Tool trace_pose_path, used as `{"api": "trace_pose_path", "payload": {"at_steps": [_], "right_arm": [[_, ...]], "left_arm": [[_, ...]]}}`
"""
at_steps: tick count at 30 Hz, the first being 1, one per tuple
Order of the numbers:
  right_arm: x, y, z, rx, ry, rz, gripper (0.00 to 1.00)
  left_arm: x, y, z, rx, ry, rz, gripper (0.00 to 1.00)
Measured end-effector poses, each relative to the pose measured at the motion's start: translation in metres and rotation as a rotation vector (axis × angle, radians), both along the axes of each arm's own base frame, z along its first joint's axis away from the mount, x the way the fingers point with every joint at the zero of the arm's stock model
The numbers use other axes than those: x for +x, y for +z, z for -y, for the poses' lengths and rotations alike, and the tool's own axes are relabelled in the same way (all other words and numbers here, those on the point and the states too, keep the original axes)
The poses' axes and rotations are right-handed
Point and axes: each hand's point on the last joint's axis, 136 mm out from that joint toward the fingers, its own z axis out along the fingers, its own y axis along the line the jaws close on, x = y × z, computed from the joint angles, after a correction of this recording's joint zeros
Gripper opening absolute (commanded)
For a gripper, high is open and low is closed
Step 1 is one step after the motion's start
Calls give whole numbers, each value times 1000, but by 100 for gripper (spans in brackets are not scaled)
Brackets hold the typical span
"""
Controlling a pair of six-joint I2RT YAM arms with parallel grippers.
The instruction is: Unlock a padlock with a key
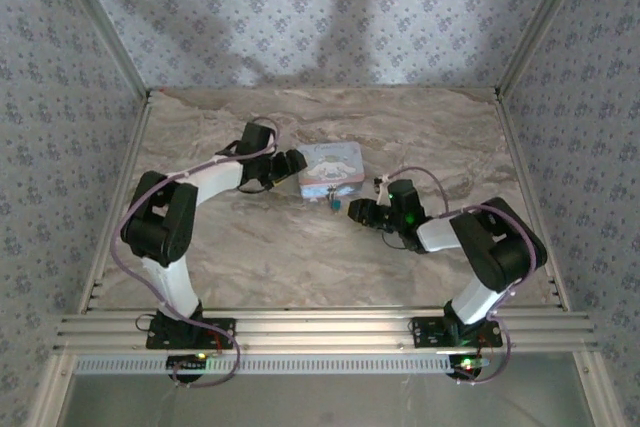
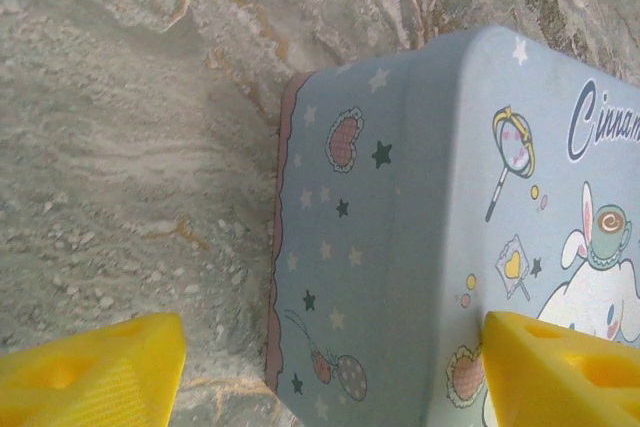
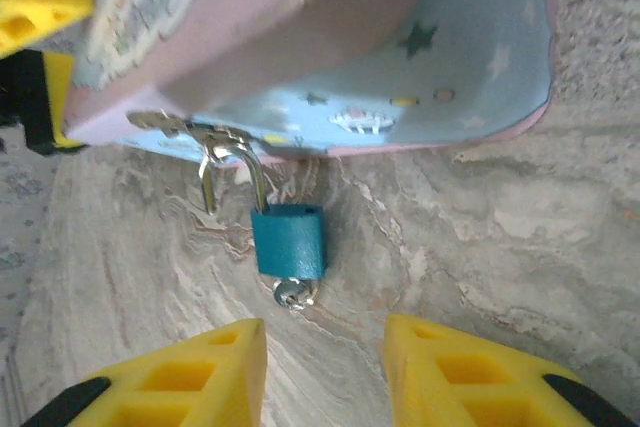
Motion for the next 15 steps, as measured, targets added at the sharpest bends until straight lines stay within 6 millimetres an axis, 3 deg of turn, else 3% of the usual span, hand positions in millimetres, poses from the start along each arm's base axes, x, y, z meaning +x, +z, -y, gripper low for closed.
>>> {"api": "trace_pose_path", "payload": {"at_steps": [6,11,15], "right_arm": [[4,14,-6,40,60,26,44],[23,35,-22,78,109,80,46],[34,40,-27,76,132,115,49]], "left_arm": [[-16,-1,-8,-4,13,-5,76],[-30,-1,-14,-8,28,-13,76],[-36,-1,-17,-9,44,-15,76]]}}
